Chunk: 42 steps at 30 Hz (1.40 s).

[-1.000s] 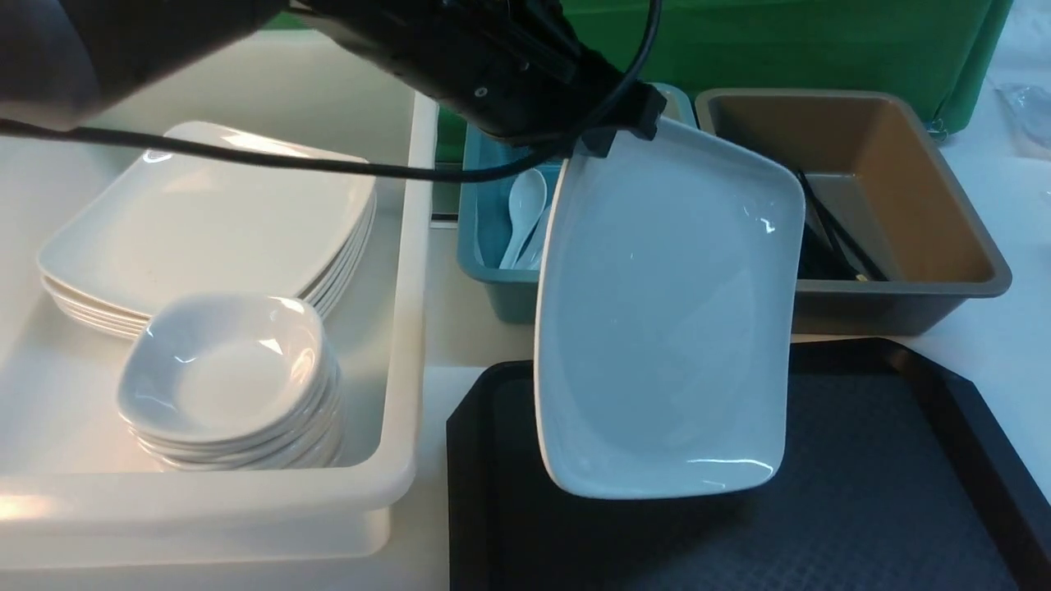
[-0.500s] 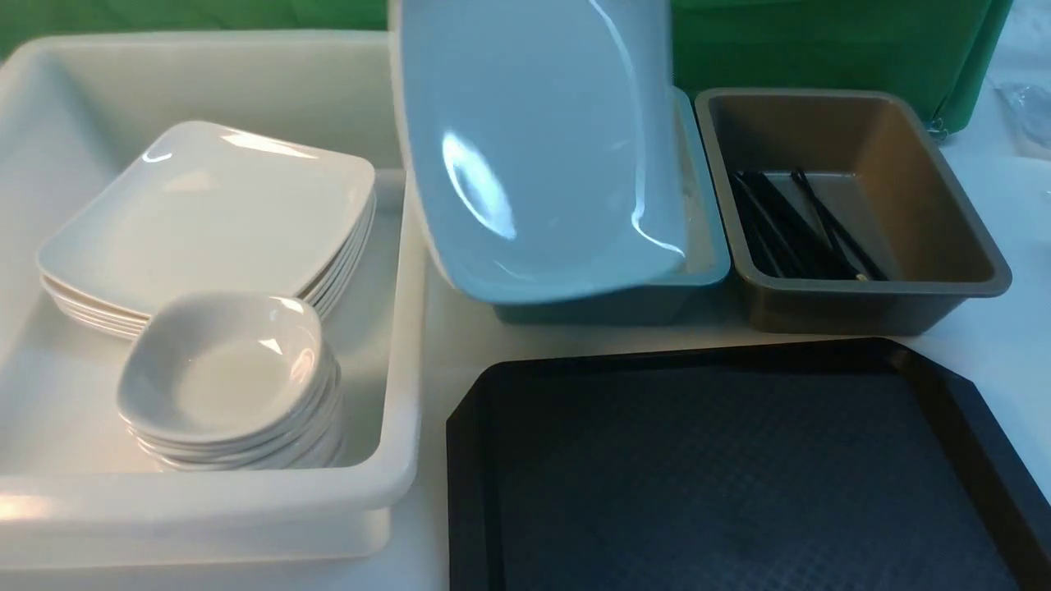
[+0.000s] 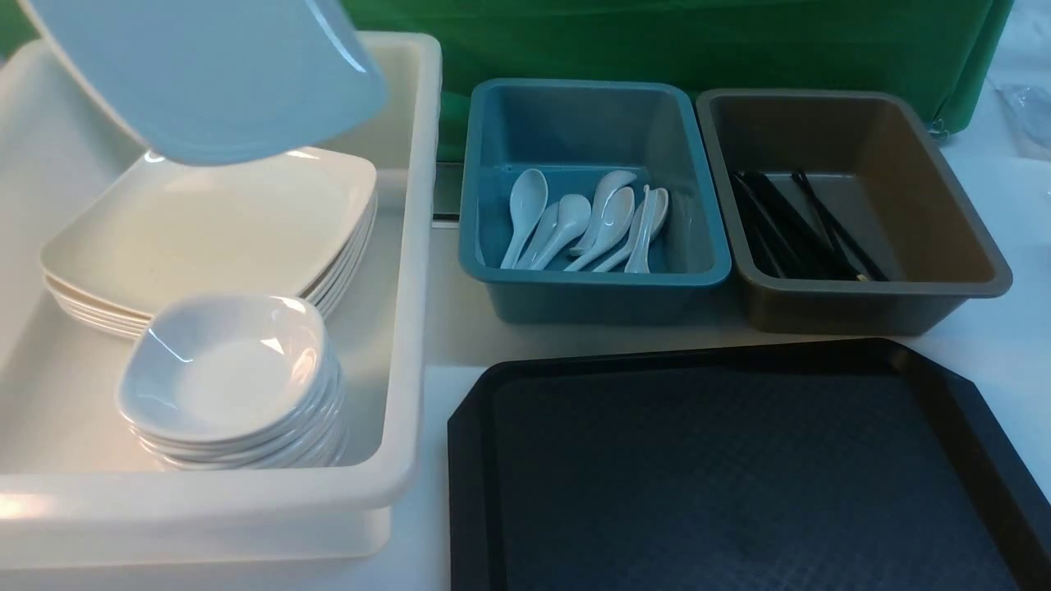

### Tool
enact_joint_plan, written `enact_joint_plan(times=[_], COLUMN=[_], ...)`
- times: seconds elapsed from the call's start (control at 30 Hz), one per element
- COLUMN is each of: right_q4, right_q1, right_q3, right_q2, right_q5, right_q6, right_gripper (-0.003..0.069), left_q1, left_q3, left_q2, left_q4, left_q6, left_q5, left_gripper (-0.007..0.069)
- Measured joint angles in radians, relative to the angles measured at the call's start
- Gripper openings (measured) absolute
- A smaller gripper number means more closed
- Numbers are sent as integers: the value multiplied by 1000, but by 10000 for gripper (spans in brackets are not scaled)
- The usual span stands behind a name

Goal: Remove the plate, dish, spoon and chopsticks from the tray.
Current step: Use the left arm to put the plate into the large storage box on the left

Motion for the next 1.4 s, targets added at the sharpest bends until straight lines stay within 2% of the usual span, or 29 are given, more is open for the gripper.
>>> enact_joint_plan(times=[0.13,0.27,0.5,0.6,0.7,0.83,1.1,1.4], right_q4=[0,0,0,0,0,0,0,0], right_q1=[0,0,0,0,0,0,0,0], right_q3=[0,0,0,0,0,0,0,0], right_q2=[0,0,0,0,0,0,0,0], right_q5=[0,0,0,0,0,0,0,0], right_q6=[-1,-1,4,8,14,21,24,50], right_gripper=[155,156,156,156,156,156,156,156], left_q1=[75,126,128,128,128,128,128,129], left_q3=[50,178,426,553,623,648,648,648], left_q2=[-1,0,1,3,3,18,86,131], left_q4=[-26,-145,-320,-419,-473,-494,-513,-365], left_q6=[17,95,192,293,339,383,389,380], left_q5=[-19,-91,-294,-424,-506,-531,-501,-484], left_gripper=[24,25,25,25,25,26,22,24])
